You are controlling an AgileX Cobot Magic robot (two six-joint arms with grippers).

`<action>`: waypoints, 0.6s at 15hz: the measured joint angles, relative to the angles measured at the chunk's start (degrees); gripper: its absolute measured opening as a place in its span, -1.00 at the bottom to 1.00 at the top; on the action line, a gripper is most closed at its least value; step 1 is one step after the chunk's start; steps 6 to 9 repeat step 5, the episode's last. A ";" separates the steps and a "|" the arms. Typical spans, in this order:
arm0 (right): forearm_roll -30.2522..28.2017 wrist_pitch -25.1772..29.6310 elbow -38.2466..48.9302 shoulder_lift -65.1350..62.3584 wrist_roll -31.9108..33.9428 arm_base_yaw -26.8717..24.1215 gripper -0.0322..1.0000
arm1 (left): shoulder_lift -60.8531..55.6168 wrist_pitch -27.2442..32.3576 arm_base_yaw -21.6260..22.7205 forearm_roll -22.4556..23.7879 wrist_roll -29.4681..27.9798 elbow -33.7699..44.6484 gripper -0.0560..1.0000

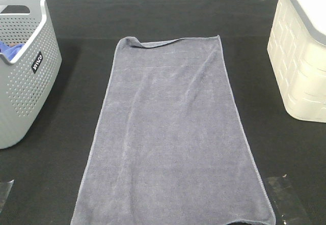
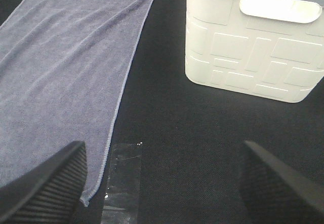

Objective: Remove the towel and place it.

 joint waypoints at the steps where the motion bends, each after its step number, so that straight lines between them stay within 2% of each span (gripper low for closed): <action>1: 0.00 0.00 0.00 0.00 0.00 0.00 0.54 | 0.00 0.00 0.00 0.00 0.00 0.00 0.32; 9: 0.00 0.00 0.00 0.00 0.00 0.00 0.54 | 0.00 0.00 0.00 0.00 0.00 0.00 0.32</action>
